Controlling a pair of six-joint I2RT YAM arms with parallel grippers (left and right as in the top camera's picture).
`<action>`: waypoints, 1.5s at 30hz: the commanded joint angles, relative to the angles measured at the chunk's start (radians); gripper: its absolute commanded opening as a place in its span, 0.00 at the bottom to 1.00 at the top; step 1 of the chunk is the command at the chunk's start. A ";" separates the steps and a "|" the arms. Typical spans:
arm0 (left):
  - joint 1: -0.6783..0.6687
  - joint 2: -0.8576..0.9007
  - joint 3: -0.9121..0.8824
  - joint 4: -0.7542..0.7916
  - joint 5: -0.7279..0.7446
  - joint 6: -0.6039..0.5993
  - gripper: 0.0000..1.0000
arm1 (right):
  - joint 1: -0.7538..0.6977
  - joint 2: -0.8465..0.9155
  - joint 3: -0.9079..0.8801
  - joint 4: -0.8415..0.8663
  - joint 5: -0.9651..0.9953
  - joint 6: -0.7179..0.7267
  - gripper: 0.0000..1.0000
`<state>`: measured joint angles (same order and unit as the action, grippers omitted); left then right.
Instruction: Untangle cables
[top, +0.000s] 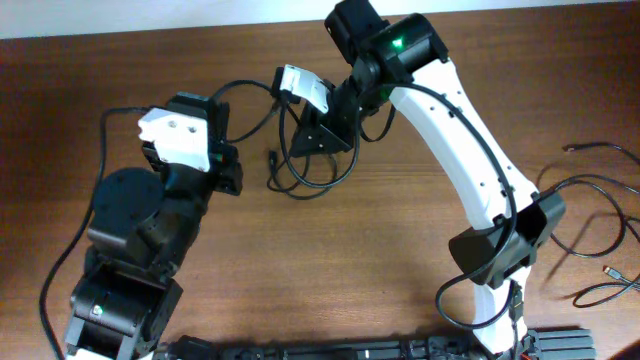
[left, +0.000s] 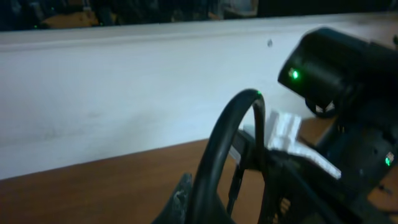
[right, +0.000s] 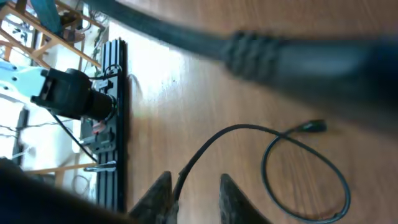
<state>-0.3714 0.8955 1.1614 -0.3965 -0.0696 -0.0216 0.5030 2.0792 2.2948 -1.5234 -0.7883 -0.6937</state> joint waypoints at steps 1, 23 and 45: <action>0.001 -0.018 0.020 0.030 -0.031 -0.043 0.00 | 0.014 0.011 -0.008 0.014 -0.017 -0.005 0.04; 0.001 0.103 0.019 -0.383 -0.065 -0.042 0.99 | -0.437 -0.050 0.538 0.017 0.404 0.535 0.04; 0.001 0.114 0.019 -0.384 -0.065 -0.042 0.99 | -1.258 -0.042 0.615 0.185 0.540 0.726 0.04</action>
<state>-0.3714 1.0084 1.1683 -0.7795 -0.1455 -0.0620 -0.7219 2.0514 2.8891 -1.3693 -0.2512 0.0257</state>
